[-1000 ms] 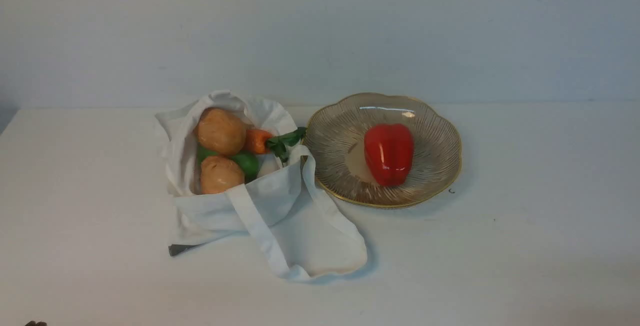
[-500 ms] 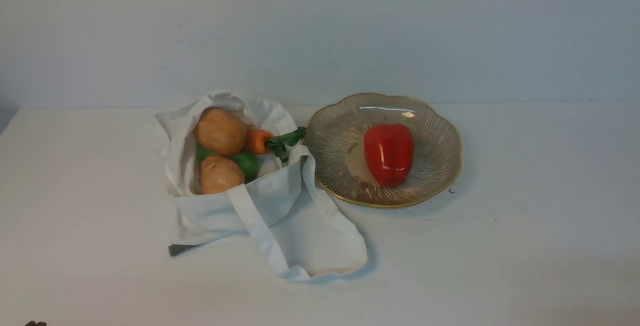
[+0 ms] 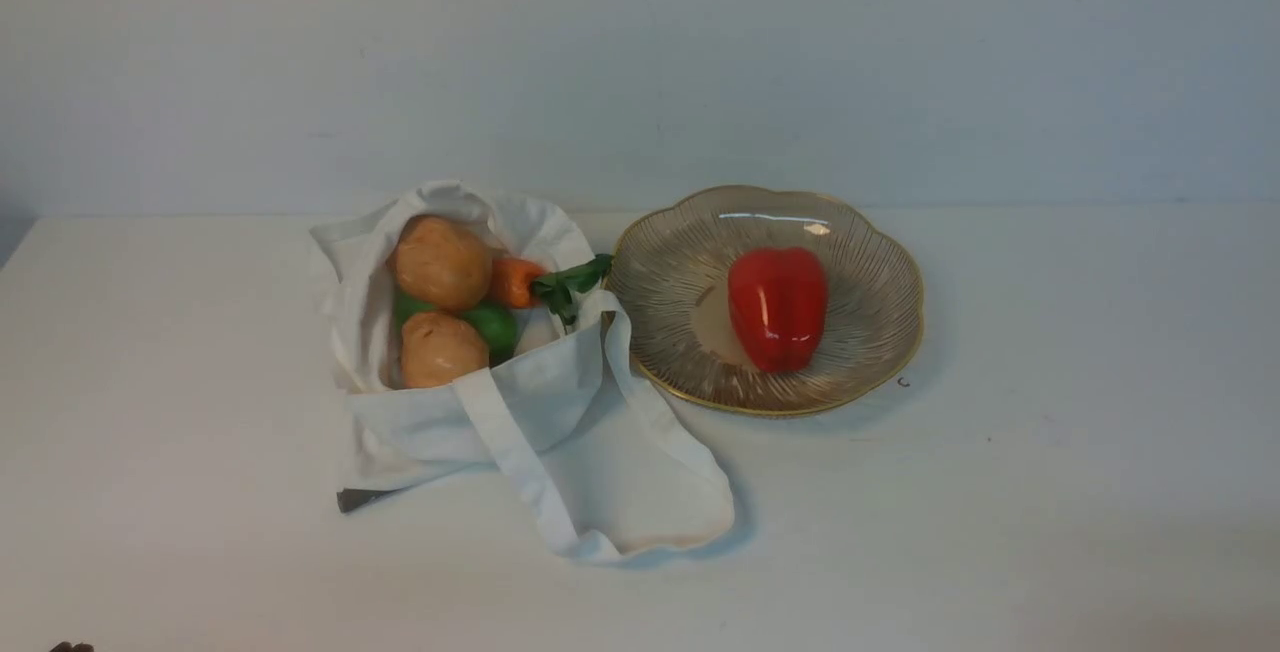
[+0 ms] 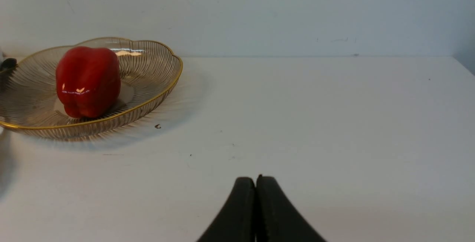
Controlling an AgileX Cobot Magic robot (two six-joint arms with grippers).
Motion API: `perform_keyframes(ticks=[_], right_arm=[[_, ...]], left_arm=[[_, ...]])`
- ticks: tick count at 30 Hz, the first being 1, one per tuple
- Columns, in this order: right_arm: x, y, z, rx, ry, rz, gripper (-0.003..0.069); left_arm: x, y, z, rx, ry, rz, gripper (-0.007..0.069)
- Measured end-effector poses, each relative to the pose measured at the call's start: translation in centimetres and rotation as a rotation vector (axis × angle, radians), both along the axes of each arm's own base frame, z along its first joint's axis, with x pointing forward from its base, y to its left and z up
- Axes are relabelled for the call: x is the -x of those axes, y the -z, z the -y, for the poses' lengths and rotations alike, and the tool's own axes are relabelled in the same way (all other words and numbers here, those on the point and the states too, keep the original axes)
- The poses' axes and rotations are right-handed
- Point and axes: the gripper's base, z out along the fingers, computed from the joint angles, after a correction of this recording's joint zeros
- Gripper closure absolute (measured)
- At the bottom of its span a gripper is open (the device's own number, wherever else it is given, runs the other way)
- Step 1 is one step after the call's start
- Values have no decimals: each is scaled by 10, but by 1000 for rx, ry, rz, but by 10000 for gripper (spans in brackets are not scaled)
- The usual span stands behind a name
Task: Take vegetables from cloth bag on white table place on plate.
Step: 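Reach into the cloth bag and grasp the potato inside with the left gripper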
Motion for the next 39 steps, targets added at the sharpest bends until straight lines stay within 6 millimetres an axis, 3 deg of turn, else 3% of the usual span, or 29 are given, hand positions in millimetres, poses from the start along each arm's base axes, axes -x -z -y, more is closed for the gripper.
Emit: perform_keyframes(ticks=[16, 20, 21, 22, 26, 39], right_arm=[[0, 0, 0, 0, 0, 0, 673], [0, 0, 0, 1, 0, 0, 673], [0, 0, 0, 1, 0, 0, 673], [0, 0, 0, 1, 0, 0, 673], [0, 0, 0, 1, 0, 0, 673], [0, 0, 0, 2, 0, 0, 673]], left_arm=[[0, 0, 0, 4, -1, 0, 629], [0, 0, 5, 254, -23, -24, 629], [1, -1, 7, 359, -31, -35, 629], [1, -2, 12, 586, -46, -64, 629], [1, -8, 16, 881, -61, -64, 629], [-2, -24, 11, 1053, -77, 87, 629]])
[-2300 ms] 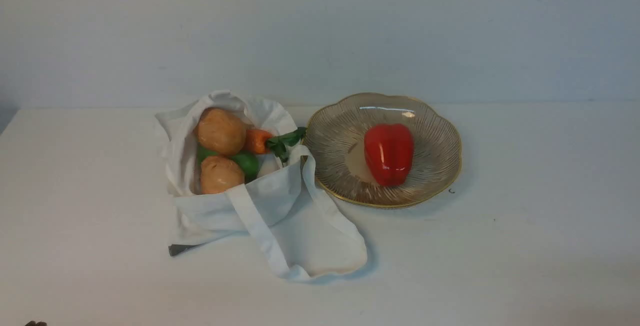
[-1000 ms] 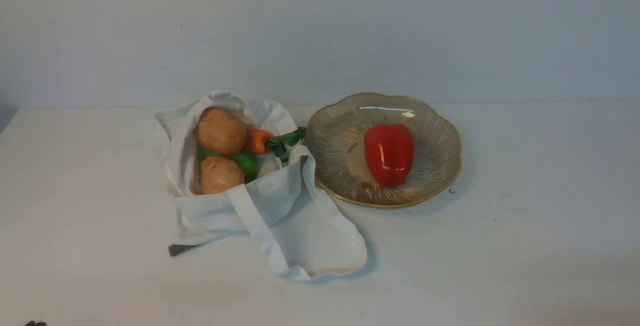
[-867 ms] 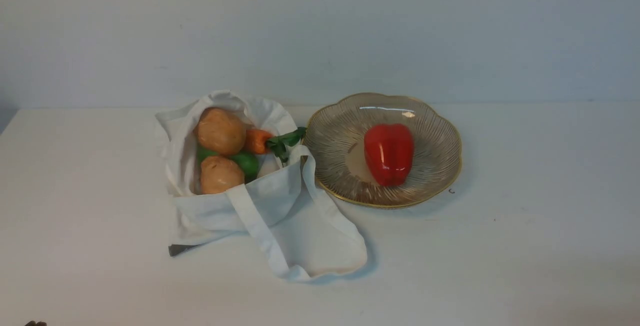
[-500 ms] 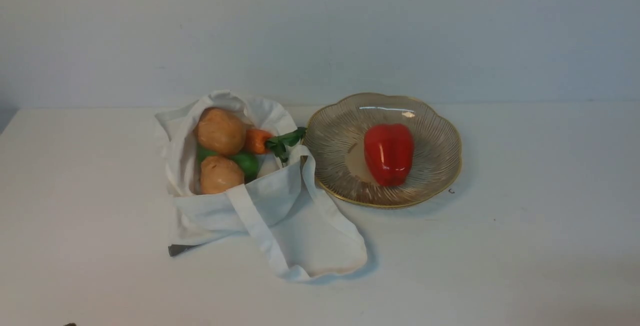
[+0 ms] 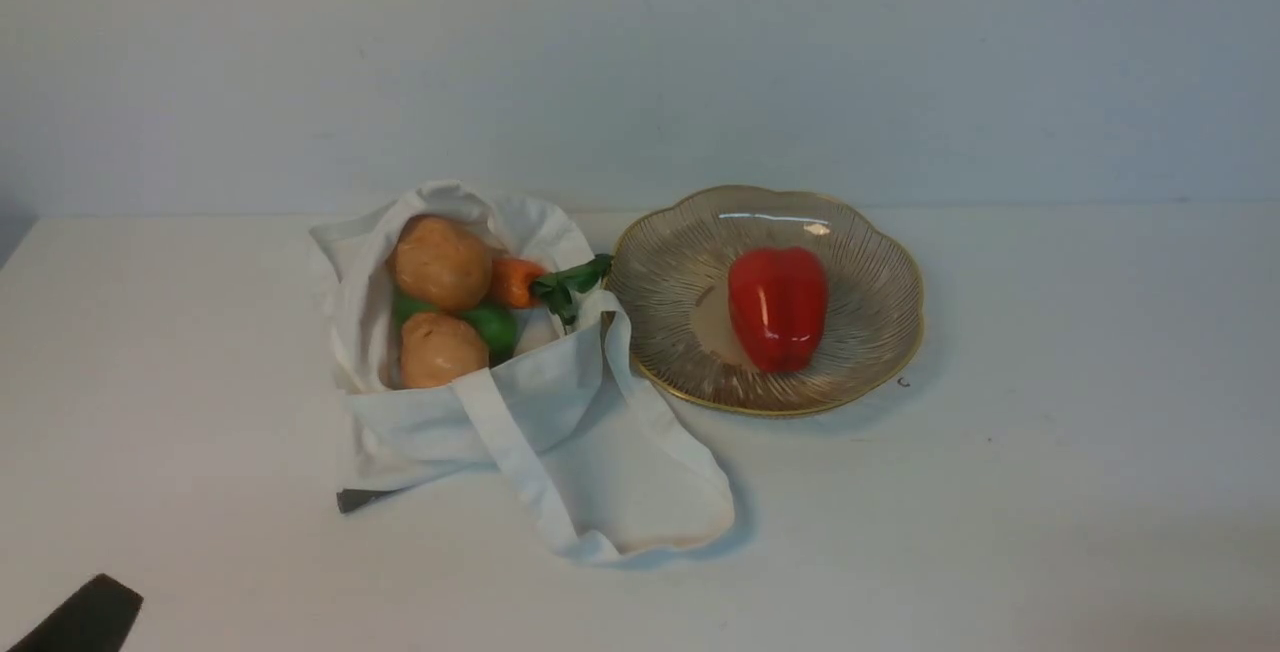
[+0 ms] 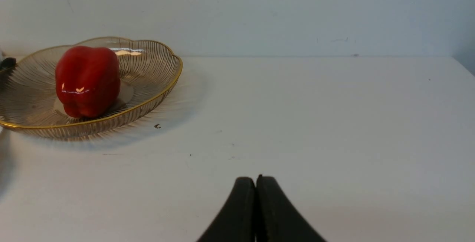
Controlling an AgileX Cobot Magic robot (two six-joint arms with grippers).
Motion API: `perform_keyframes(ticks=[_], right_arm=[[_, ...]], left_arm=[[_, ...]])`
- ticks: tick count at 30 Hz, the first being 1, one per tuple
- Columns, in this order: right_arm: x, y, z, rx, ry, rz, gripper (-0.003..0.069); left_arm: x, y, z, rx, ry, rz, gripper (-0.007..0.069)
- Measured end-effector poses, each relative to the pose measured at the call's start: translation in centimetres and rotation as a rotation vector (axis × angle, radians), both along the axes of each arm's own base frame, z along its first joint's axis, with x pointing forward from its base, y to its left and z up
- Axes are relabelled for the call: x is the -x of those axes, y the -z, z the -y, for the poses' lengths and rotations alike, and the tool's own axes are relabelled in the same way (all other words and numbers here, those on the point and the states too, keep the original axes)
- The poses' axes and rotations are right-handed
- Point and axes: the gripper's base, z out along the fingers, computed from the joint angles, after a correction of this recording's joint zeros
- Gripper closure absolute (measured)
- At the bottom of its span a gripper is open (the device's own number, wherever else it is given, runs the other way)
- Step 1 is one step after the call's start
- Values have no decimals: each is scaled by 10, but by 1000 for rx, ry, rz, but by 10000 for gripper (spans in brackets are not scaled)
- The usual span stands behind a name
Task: Take vegetables from cloth bag on white table place on plate.
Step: 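Reach into the cloth bag and grasp the potato inside with the left gripper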
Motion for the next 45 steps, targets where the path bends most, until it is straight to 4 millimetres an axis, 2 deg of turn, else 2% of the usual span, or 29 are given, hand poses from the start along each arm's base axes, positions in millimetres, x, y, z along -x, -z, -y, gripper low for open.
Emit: perform_keyframes(ticks=[3, 4, 6, 10, 13, 15, 17, 19, 20, 21, 23, 24, 25, 28, 31, 34, 35, 39, 40, 41, 42, 44, 45], right_arm=[[0, 0, 0, 0, 0, 0, 673], [0, 0, 0, 0, 0, 0, 673], [0, 0, 0, 0, 0, 0, 673], [0, 0, 0, 0, 0, 0, 673], [0, 0, 0, 1, 0, 0, 673], [0, 0, 0, 1, 0, 0, 673], [0, 0, 0, 1, 0, 0, 673], [0, 0, 0, 1, 0, 0, 673], [0, 0, 0, 1, 0, 0, 673], [0, 0, 0, 1, 0, 0, 673], [0, 0, 0, 1, 0, 0, 673], [0, 0, 0, 1, 0, 0, 673], [0, 0, 0, 1, 0, 0, 673], [0, 0, 0, 1, 0, 0, 673], [0, 0, 0, 1, 0, 0, 673], [0, 0, 0, 1, 0, 0, 673], [0, 0, 0, 1, 0, 0, 673], [0, 0, 0, 1, 0, 0, 673], [0, 0, 0, 1, 0, 0, 673], [0, 0, 0, 1, 0, 0, 673], [0, 0, 0, 1, 0, 0, 673], [0, 0, 0, 1, 0, 0, 673], [0, 0, 0, 1, 0, 0, 673]], left_arm=[[2, -13, 1, -13, 12, 36, 629], [5, -35, 2, -55, 26, 92, 629], [6, -60, 4, -136, 55, 114, 629], [-9, -87, 13, -292, 162, 7, 629], [-37, -88, 23, -406, 323, -240, 629], [-70, -84, 29, -493, 483, -514, 629], [-81, -83, 30, -516, 526, -583, 629], [-118, -85, 34, -578, 652, -740, 629], [-134, -87, 36, -596, 691, -770, 629], [-158, -91, 42, -625, 742, -790, 629], [-178, -93, 48, -649, 774, -796, 629], [-179, -95, 49, -658, 775, -785, 629], [-200, -96, 60, -698, 812, -785, 629], [-241, -102, 79, -841, 851, -807, 629], [-268, -107, 86, -895, 787, -844, 622], [-284, -106, 90, -916, 735, -883, 596], [-297, -100, 92, -922, 698, -917, 561], [-321, -83, 96, -911, 618, -962, 417], [-323, -83, 96, -908, 608, -963, 408], [-332, -78, 97, -905, 563, -962, 331], [-333, -76, 97, -905, 563, -962, 321], [-346, -71, 97, -873, 483, -930, 186], [-346, -71, 97, -869, 477, -927, 165]])
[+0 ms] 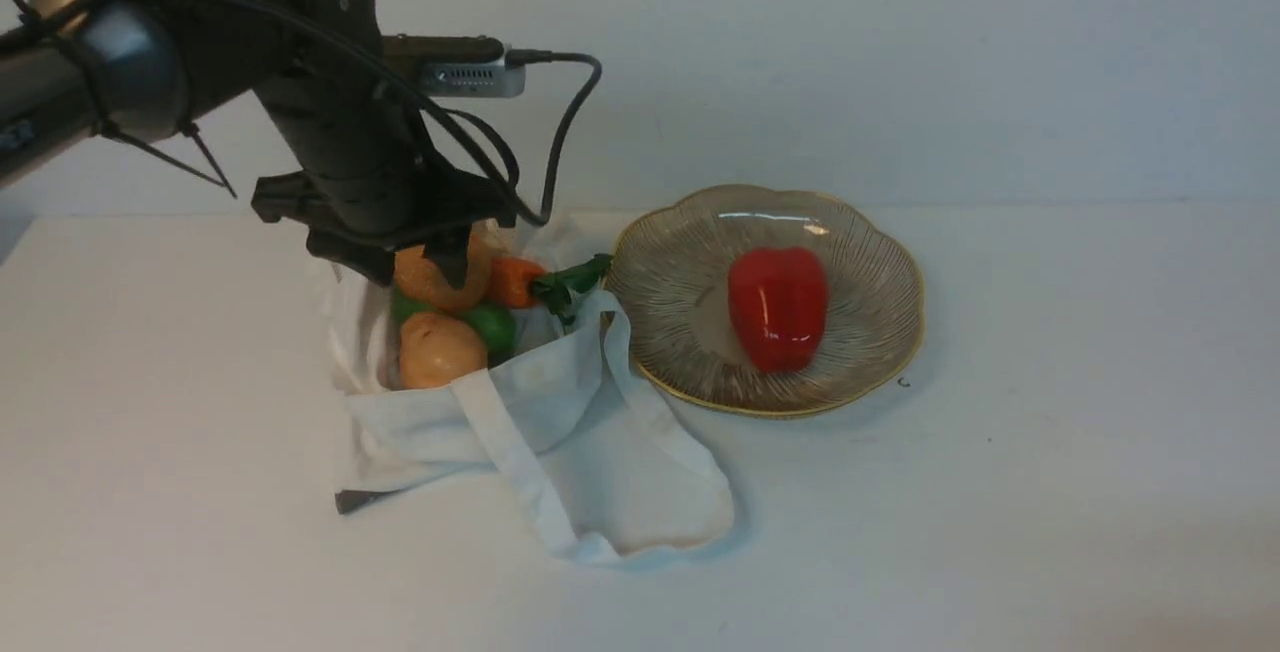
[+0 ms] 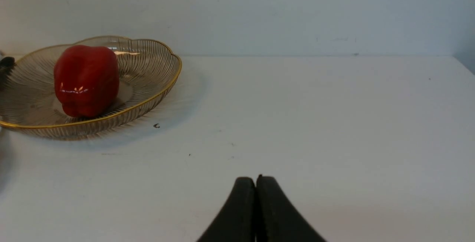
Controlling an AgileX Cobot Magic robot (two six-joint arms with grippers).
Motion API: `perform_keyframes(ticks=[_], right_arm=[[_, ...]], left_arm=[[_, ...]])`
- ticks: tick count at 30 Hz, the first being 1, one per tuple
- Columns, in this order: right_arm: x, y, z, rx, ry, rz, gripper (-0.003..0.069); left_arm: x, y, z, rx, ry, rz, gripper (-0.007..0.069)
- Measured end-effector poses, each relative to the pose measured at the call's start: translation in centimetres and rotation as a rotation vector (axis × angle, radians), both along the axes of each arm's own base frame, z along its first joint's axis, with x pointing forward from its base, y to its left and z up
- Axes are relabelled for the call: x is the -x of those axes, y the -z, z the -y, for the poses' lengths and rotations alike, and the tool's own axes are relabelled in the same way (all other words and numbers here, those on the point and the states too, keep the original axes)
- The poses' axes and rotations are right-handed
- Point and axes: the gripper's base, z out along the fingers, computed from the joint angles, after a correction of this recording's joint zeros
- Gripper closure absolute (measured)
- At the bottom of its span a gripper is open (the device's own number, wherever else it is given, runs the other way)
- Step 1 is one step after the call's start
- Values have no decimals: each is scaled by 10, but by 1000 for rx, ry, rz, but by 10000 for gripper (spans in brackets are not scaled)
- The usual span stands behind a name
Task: Take vegetables from cloth bag on white table place on plate.
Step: 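Reach into the cloth bag and grasp the potato inside with the left gripper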
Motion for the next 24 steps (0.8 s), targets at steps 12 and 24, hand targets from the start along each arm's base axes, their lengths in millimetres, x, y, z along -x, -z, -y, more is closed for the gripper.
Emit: perform_keyframes(ticks=[12, 24], right_arm=[[0, 0, 0, -4, 1, 0, 673], [0, 0, 0, -5, 1, 0, 673]], left_arm=[[-27, 31, 3, 77, -225, 79, -55], [-27, 29, -3, 41, -314, 98, -3]])
